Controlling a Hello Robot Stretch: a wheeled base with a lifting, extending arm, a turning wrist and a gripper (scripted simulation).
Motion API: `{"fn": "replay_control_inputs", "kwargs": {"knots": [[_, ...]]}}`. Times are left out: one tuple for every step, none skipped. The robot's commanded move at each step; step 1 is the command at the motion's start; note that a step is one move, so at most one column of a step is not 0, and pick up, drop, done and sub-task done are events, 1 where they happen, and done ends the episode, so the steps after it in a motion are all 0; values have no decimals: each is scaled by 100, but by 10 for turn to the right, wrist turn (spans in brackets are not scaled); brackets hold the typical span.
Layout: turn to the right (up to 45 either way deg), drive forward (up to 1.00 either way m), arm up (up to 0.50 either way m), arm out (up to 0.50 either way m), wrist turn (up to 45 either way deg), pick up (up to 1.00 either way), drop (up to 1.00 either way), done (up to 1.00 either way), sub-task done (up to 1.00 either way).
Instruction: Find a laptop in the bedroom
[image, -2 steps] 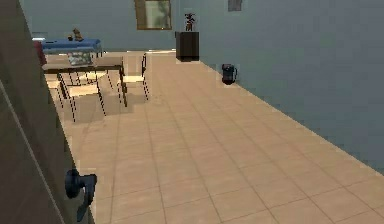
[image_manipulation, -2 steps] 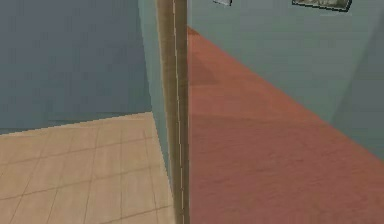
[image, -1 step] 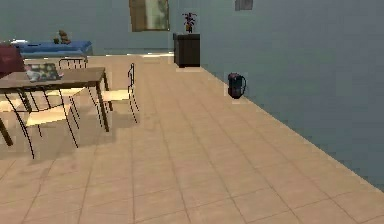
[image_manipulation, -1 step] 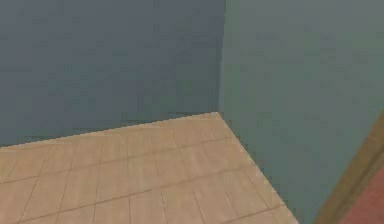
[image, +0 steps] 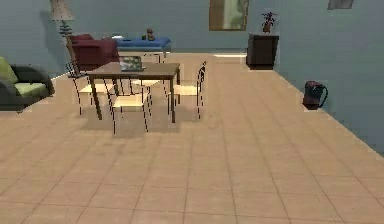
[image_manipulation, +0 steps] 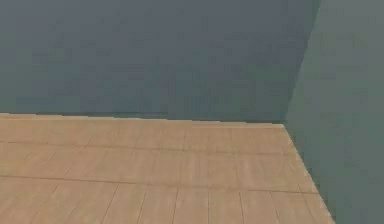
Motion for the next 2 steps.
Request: {"fn": "replay_control_inputs", "kwargs": {"knots": [[0,100,0,0,0,0,0,0,0],[0,100,0,0,0,0,0,0,0]]}}
